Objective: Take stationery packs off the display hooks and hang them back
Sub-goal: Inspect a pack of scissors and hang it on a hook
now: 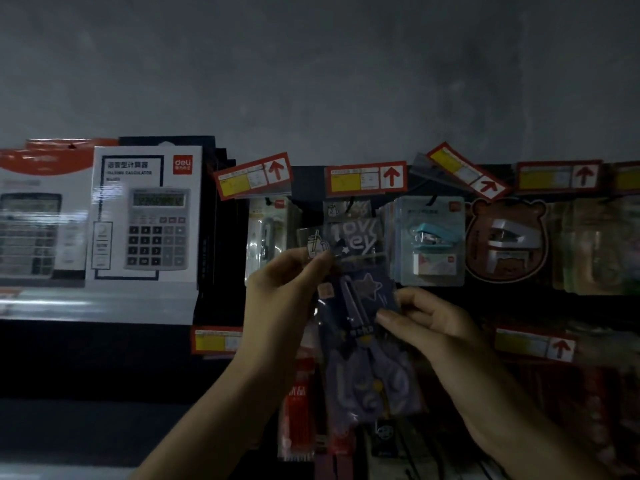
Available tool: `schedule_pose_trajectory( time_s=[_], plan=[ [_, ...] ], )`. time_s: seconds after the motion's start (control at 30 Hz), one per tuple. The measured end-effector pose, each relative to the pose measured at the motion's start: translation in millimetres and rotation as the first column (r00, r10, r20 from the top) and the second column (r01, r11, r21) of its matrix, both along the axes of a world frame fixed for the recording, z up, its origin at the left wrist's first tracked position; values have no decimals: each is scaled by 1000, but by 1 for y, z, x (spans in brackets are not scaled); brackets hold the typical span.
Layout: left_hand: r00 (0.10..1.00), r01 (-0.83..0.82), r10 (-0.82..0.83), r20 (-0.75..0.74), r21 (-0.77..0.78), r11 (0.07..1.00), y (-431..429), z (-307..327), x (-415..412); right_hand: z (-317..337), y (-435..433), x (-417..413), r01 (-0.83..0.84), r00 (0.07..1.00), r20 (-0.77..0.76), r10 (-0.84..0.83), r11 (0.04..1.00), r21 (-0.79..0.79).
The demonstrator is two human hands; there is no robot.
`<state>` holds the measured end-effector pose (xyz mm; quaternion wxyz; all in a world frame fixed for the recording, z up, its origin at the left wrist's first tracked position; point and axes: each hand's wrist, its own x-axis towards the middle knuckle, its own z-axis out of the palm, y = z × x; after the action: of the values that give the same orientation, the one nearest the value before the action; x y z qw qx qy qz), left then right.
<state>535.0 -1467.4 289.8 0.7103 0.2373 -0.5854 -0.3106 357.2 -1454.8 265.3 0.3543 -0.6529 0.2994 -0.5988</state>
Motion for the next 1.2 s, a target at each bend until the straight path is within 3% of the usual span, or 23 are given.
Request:
schedule_pose_trajectory(
  time_s=[0.17,0.23,0.27,0.3,0.37,0.43,0.5,0.6,0.77,1.03,1.2],
  plan=[
    [994,-68,70,82,-26,997,-12,14,-14,6,-4,-5,87,995,50,-82,991,-104],
    [960,-222,248,129,-187,957,-17,21,-14,9,-12,-11,123,990,74,-116,988,-92],
    [906,-330,391,161,-309,892,-21,25,-12,10,-15,-14,133,989,82,-126,988,-75],
    [799,-445,571,188,-452,773,-26,31,-8,11,-18,-17,137,987,94,-131,989,-56],
    [434,-560,887,158,-724,403,-39,45,0,15,-23,-23,142,983,121,-138,989,-25],
    [141,-509,982,123,-842,178,-50,60,4,19,-28,-27,156,981,122,-153,988,-15],
    [-29,-450,992,120,-888,95,-58,73,7,23,-33,-29,167,980,115,-165,986,-10],
    [-143,-372,982,124,-926,62,-61,85,9,28,-40,-28,166,978,122,-167,986,17],
    [-133,-349,983,129,-934,76,-56,97,8,38,-49,-19,163,976,142,-165,986,32],
    [171,-454,980,105,-874,173,-46,119,9,56,-64,-1,221,962,163,-219,975,7],
    [213,-479,959,188,-835,270,-50,131,17,67,-72,10,199,963,180,-202,979,34]
  ],
)
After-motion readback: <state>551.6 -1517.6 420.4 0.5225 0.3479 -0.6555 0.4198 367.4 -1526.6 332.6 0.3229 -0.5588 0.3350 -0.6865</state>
